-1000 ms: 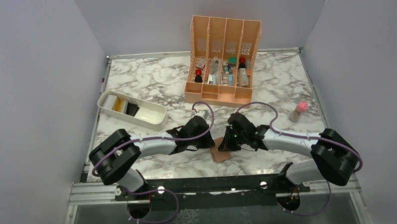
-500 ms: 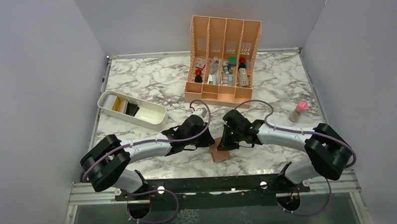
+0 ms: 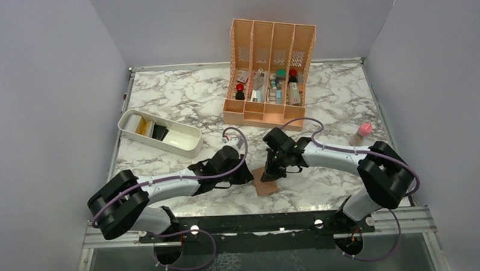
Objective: Put the credit cards into the card holder
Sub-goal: Close the card holder at the center of the board.
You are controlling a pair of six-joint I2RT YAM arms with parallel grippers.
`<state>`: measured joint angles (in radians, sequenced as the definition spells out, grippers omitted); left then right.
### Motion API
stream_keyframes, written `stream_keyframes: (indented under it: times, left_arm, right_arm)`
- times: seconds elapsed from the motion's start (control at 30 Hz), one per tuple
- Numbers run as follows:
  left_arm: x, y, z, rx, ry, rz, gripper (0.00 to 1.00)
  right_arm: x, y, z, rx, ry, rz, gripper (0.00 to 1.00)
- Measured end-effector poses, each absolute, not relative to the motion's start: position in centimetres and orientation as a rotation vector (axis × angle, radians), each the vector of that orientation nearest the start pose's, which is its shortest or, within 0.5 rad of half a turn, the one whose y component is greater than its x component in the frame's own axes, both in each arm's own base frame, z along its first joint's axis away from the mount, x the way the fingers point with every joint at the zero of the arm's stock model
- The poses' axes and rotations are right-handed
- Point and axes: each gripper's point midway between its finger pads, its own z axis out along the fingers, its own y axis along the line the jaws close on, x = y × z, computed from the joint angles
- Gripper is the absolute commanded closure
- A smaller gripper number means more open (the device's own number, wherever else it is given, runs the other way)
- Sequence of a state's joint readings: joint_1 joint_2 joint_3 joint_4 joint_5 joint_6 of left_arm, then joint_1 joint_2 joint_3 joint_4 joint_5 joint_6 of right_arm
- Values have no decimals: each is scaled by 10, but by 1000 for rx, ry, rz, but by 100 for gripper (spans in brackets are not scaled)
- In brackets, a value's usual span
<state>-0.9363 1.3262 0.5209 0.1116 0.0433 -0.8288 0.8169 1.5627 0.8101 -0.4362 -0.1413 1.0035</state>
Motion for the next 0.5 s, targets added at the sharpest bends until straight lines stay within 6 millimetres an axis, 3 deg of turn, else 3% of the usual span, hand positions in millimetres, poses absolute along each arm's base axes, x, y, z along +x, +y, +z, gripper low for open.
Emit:
stream_keyframes:
  times: [0.07,0.23,0.33,0.5]
  left_arm:
    - [171,-298,53,159,2454,-927,83]
    - [171,-299,54,171,2448,-935,82]
    - [169,-296,58,184,2446,-927,82]
    - [175,-293,93,196,2370,-932,75]
  right_arm:
    - [167,265,20,240,2955,583,97]
    - [170,268,30,219,2935,605,72]
    - [170,259,36,180,2919,555,56]
    - [172,247,76,78,2792,594,36]
